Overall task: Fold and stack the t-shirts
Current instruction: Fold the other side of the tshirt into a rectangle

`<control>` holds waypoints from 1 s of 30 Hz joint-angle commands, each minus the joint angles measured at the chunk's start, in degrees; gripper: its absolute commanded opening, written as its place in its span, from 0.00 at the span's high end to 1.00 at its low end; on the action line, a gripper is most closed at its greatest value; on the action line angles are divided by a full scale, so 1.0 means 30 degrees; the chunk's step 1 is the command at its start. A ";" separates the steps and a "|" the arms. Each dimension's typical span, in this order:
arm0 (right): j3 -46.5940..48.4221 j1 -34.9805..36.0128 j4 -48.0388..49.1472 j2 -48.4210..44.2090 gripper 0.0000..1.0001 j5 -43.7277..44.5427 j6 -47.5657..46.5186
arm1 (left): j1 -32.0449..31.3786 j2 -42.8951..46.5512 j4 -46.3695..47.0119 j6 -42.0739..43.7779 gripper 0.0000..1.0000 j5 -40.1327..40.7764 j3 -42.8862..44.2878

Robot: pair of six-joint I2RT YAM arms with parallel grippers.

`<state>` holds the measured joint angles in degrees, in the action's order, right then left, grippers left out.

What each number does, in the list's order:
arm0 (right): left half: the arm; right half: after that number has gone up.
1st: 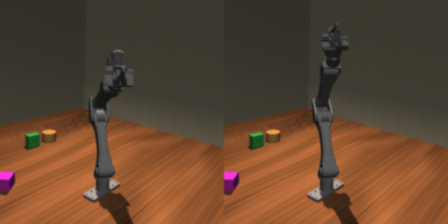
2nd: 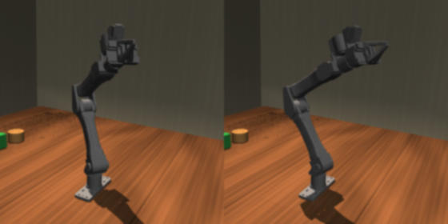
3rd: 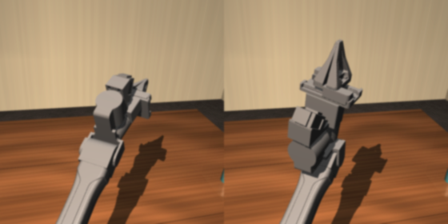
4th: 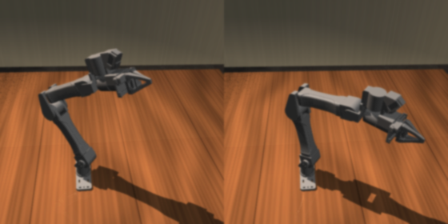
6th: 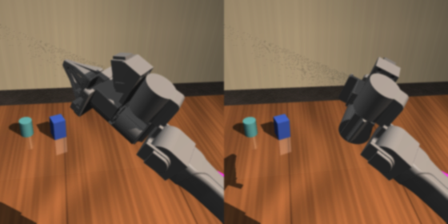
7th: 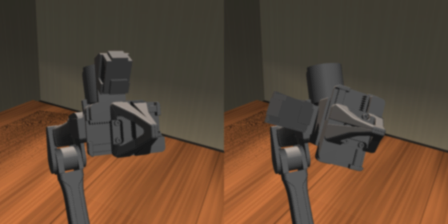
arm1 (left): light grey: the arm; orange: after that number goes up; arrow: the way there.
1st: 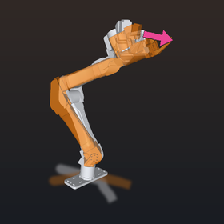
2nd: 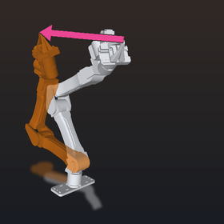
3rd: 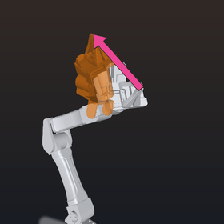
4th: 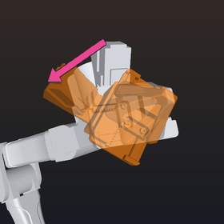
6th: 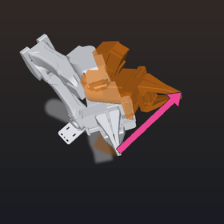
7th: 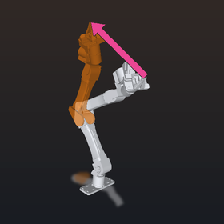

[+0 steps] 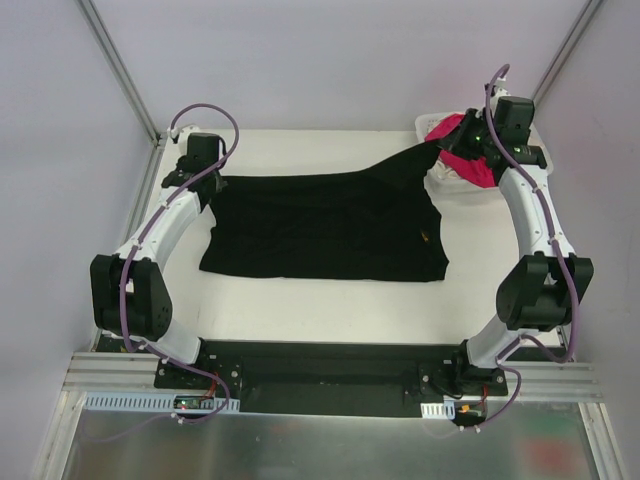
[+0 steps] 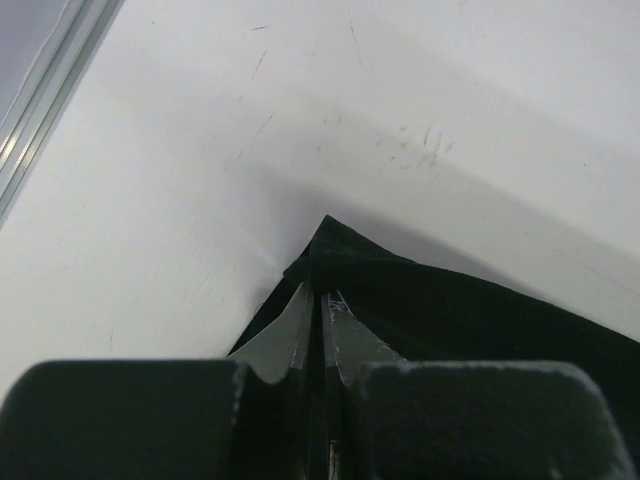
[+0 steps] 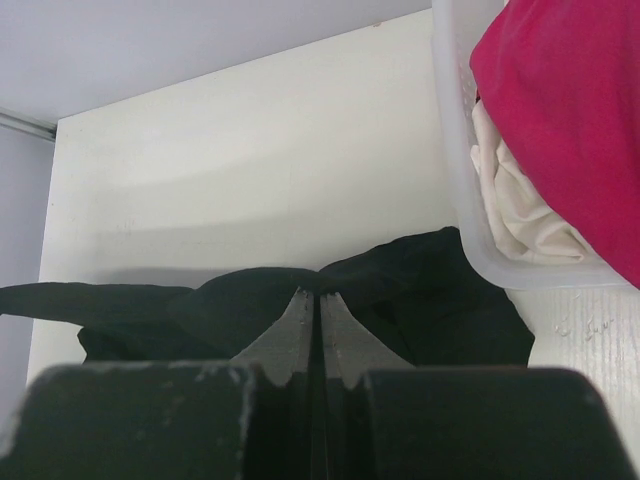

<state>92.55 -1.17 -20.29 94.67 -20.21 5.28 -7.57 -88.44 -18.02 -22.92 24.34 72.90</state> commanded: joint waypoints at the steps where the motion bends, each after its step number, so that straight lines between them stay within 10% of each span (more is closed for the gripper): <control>1: 0.0114 -0.0431 0.1168 -0.0504 0.99 0.0292 -0.0178 | 0.0005 0.0216 0.0265 0.0666 1.00 0.0854 0.0864; 30: 0.4188 -0.0138 0.0701 0.3364 0.99 -0.0940 0.0028 | 0.0913 -0.3448 0.0792 0.1838 1.00 0.0179 0.4350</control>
<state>101.36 -1.43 -19.97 104.81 -23.05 5.72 -5.89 -98.43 -17.61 -19.40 24.05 82.50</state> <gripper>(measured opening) 0.020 0.009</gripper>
